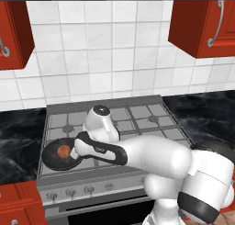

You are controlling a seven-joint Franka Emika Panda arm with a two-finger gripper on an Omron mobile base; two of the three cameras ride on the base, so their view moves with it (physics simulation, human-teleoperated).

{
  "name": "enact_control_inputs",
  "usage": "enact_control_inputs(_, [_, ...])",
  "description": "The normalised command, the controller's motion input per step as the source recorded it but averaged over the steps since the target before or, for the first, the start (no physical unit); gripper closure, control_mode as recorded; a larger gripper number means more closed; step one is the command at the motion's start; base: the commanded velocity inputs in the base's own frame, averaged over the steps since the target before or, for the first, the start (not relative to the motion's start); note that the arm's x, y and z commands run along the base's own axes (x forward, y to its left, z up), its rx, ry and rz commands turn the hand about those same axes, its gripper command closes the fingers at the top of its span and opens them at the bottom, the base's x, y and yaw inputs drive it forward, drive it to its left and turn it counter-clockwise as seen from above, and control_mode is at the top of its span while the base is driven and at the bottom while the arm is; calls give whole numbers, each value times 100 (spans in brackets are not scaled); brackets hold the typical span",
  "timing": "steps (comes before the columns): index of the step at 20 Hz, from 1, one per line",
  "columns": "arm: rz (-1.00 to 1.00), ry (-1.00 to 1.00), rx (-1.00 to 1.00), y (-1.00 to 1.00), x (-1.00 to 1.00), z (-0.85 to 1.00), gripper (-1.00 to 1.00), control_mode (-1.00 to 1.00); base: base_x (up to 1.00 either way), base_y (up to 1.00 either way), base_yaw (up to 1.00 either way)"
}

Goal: Place the pan on the front left burner on the stove. Then place the tomato and the onion in the pan and turn on the front left burner.

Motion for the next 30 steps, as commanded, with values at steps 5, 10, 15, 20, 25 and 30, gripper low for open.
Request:
enact_control_inputs(5, [1, 0, -2, 3, 2, -16, 100, -100, 0, 0, 0])
enact_control_inputs(10, [0, 0, -3, 13, 6, -12, 100, -100, 0, 0, 0])
enact_control_inputs(15, [1, 0, -2, 17, 11, -9, 100, -100, 0, 0, 0])
enact_control_inputs(20, [2, 1, -4, 13, 12, -11, 100, -100, 0, 0, 0])
enact_control_inputs(25, [3, 2, -1, 3, 12, -7, 100, -100, 0, 0, 0])
enact_control_inputs(30, [4, 3, -2, 1, 10, -11, 100, -100, 0, 0, 0])
